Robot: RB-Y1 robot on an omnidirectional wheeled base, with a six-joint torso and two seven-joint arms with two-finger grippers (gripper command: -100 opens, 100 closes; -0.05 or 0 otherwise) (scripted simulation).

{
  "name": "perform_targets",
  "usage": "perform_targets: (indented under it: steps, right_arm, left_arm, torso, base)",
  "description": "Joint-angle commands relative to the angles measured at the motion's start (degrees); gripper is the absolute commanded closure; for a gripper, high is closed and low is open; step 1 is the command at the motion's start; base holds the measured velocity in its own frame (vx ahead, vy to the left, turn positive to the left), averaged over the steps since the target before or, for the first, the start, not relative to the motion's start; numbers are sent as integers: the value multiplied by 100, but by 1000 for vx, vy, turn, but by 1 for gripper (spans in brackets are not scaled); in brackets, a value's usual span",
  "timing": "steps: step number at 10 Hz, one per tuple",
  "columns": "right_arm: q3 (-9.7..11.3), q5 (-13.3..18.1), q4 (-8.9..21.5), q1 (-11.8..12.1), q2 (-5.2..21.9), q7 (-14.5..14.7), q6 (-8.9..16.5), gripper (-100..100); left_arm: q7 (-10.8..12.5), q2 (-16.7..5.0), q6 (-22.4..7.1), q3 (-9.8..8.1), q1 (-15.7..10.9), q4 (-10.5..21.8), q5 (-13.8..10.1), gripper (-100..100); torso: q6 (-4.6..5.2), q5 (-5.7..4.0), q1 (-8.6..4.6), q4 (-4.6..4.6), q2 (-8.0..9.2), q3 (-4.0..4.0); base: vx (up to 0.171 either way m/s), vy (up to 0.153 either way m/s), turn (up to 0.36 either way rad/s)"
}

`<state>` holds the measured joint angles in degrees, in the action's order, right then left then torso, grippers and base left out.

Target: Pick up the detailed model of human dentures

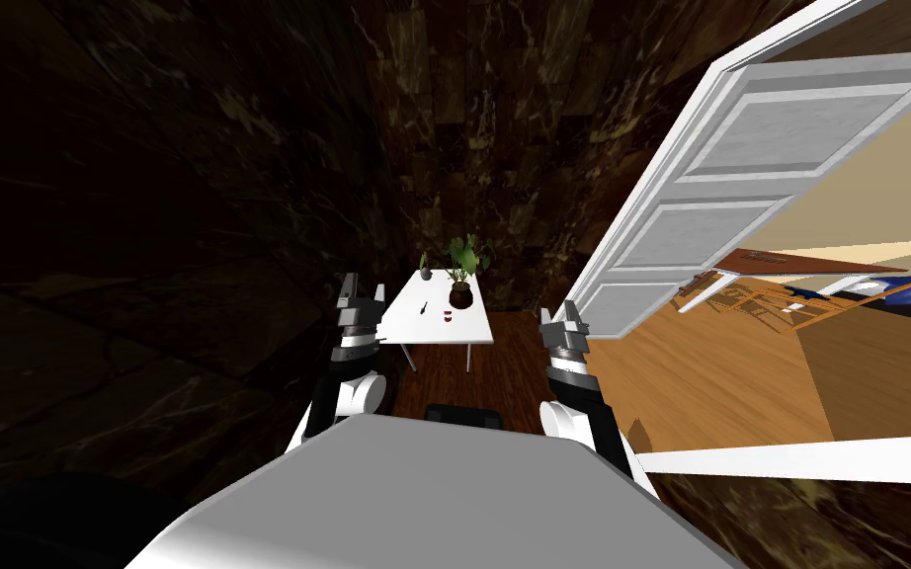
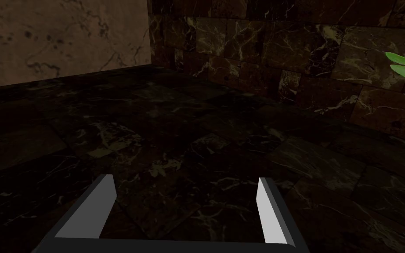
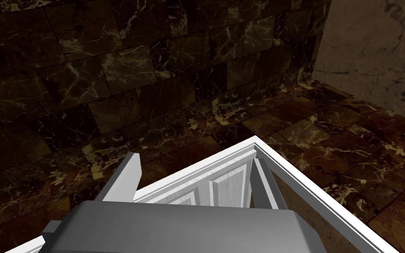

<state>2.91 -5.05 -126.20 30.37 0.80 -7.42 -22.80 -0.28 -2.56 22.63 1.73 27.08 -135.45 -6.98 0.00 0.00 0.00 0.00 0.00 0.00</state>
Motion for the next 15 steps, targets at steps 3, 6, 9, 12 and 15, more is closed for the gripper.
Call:
perform_targets:
  steps: [3,6,9,12,15]
  right_arm:
    - [0,0,0,0,0,0,0,0]
    - [0,0,0,0,0,0,0,0]
    - [0,0,0,0,0,0,0,0]
    - [0,0,0,0,0,0,0,0]
    - [0,0,0,0,0,0,0,0]
  left_arm:
    - [-9,-294,-354,-99,-128,180,-11,-100]
    - [-21,-408,-782,-219,-280,388,-25,-100]
    - [-34,-458,-1307,-366,-465,632,-43,-100]
    - [-45,-477,-1688,-476,-602,806,-57,-100]
    - [-56,-489,-2111,-593,-748,989,-72,-100]
  torso:
    - [1,-1,-7,-1,-5,-3]
    - [0,-3,-12,-2,-10,-6]
    - [1,-4,-17,-3,-13,-8]
    - [0,-3,-10,-2,-8,-4]
    - [0,-5,-21,-4,-15,-9]
  base:
    - [14,-24,-31]
    - [24,-35,-36]
    - [28,-46,-50]
    - [20,-30,-30]
    - [32,-46,-45]
